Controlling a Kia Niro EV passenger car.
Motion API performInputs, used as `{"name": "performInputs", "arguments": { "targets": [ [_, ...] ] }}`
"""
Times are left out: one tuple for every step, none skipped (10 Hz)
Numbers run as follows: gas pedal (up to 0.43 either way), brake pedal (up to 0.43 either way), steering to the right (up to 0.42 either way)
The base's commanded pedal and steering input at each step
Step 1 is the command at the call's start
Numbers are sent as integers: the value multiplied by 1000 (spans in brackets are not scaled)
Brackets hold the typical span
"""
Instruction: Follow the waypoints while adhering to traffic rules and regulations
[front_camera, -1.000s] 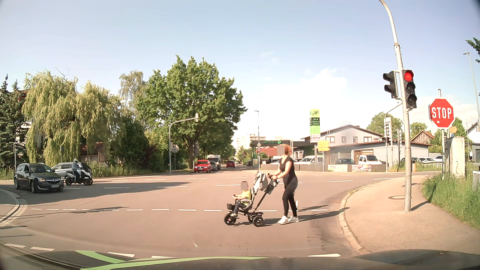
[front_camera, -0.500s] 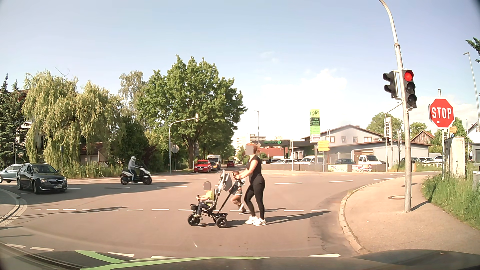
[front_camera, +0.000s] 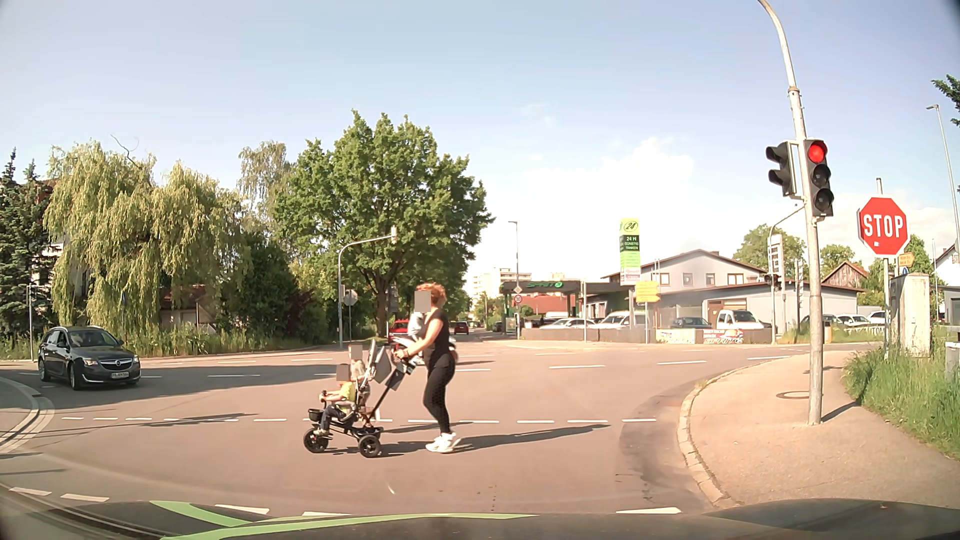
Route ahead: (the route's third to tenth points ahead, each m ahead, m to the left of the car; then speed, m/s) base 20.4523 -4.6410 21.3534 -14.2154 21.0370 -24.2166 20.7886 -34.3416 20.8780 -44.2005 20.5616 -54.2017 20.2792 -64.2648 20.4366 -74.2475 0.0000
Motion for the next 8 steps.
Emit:
{"name": "performInputs", "arguments": {
  "targets": [
    [0,409,47],
    [0,409,47],
    [0,409,47],
    [0,409,47],
    [0,409,47],
    [0,409,47],
    [0,409,47],
    [0,409,47]
  ]
}}
